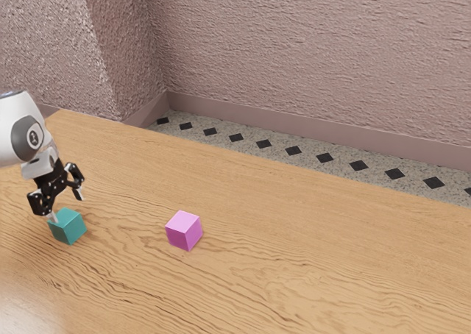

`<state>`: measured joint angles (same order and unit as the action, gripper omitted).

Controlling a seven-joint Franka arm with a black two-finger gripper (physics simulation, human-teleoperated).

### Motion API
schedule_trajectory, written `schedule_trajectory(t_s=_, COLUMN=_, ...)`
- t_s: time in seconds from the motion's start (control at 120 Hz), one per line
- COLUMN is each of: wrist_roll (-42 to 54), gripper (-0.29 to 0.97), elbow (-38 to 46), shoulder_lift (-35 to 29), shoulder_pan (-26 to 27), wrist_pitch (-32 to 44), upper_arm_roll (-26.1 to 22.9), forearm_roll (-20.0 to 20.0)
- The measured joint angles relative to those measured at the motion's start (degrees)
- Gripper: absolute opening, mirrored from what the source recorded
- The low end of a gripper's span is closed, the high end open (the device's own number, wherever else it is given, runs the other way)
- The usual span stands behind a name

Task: Pick up the blue block with one arm, and put the blue block on the pink block with one arm

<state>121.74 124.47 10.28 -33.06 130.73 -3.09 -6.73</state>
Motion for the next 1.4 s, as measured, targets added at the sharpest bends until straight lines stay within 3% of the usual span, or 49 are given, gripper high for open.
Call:
schedule_trajectory(t_s=0.55, wrist_roll=2.52, gripper=0.68, elbow=0.83, shoulder_lift=4.34, shoulder_pan=-1.74, wrist_pitch=0.12, upper_arm_roll=-0.01, forearm_roll=-0.31)
schedule_trajectory(t_s=0.608, wrist_roll=2.73, gripper=0.63, elbow=0.85, shoulder_lift=4.51, shoulder_pan=-1.72, wrist_pitch=0.14, upper_arm_roll=-0.04, forearm_roll=-0.34)
schedule_trajectory(t_s=0.733, wrist_roll=3.15, gripper=0.38, elbow=0.78, shoulder_lift=4.37, shoulder_pan=-1.67, wrist_pitch=0.21, upper_arm_roll=-0.06, forearm_roll=-0.44)
schedule_trajectory(t_s=0.833, wrist_roll=3.64, gripper=0.3, elbow=0.89, shoulder_lift=2.41, shoulder_pan=-1.67, wrist_pitch=0.18, upper_arm_roll=-0.06, forearm_roll=-0.61)
schedule_trajectory(t_s=1.075, wrist_roll=4.64, gripper=0.31, elbow=0.92, shoulder_lift=-5.66, shoulder_pan=-0.87, wrist_pitch=-2.71, upper_arm_roll=-0.3, forearm_roll=-0.86)
schedule_trajectory(t_s=1.25, wrist_roll=4.76, gripper=0.3, elbow=1.27, shoulder_lift=-10.02, shoulder_pan=3.74, wrist_pitch=-6.11, upper_arm_roll=-0.9, forearm_roll=-1.1)
schedule_trajectory(t_s=1.4, wrist_roll=4.01, gripper=0.3, elbow=0.49, shoulder_lift=-10.08, shoulder_pan=4.25, wrist_pitch=-7.71, upper_arm_roll=-5.93, forearm_roll=-1.23)
